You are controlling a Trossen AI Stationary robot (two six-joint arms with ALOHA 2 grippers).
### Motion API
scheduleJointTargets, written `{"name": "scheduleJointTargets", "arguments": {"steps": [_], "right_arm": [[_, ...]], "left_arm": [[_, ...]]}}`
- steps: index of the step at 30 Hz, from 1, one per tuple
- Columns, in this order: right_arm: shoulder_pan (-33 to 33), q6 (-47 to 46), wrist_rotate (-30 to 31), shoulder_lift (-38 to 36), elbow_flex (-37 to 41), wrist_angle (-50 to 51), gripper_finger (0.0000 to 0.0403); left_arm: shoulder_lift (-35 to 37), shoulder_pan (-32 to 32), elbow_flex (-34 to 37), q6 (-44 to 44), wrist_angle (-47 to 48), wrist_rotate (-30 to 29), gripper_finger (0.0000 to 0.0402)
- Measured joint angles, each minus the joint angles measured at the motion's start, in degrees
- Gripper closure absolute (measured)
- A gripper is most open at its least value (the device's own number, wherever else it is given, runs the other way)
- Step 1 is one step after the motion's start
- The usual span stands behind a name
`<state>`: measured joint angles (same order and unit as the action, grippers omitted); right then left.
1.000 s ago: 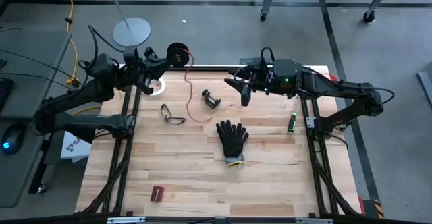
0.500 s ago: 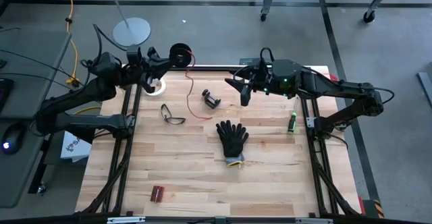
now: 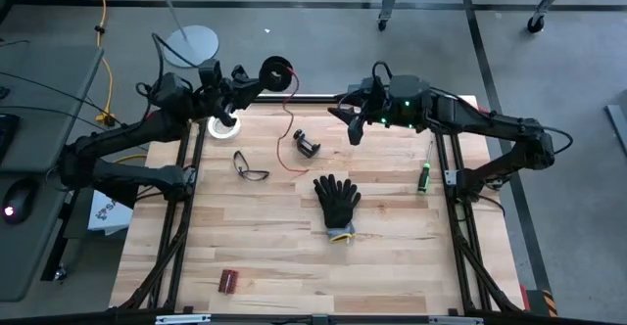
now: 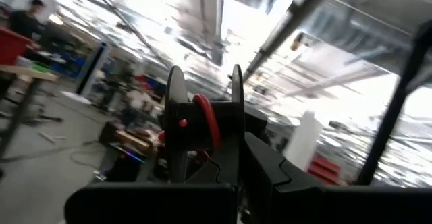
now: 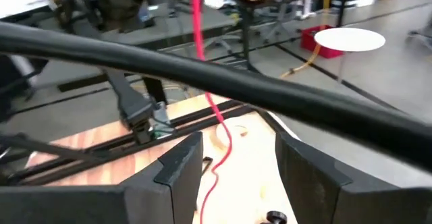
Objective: Coil cords
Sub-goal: Coil the orange wire onto the spool
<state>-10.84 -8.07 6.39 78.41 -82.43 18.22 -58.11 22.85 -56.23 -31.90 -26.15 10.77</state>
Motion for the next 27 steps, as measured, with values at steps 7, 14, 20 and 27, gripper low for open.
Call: {"name": "scheduleJointTargets", "arguments": {"steps": [7, 14, 20, 27], "right_arm": [[-3.62, 5.47, -10.52, 0.0, 0.0, -0.15, 0.0224], [-6.41, 5.05, -21.09, 3.38, 0.0, -7.04, 0.0224], [-5.89, 4.03, -23.1, 8.75, 0.02, -17.93, 0.0224], [-5.12, 2.51, -23.54, 10.82, 0.02, -22.21, 0.0224]], "left_arm": [[0.02, -0.02, 0.0, 0.52, -0.7, -4.71, 0.0401], [-2.23, -3.04, -0.22, -6.21, -6.26, -7.04, 0.0401], [-5.78, -6.0, -6.81, -8.16, -7.96, -6.27, 0.0401], [-6.0, -6.59, -12.92, -3.95, 0.56, -5.38, 0.0401]]}}
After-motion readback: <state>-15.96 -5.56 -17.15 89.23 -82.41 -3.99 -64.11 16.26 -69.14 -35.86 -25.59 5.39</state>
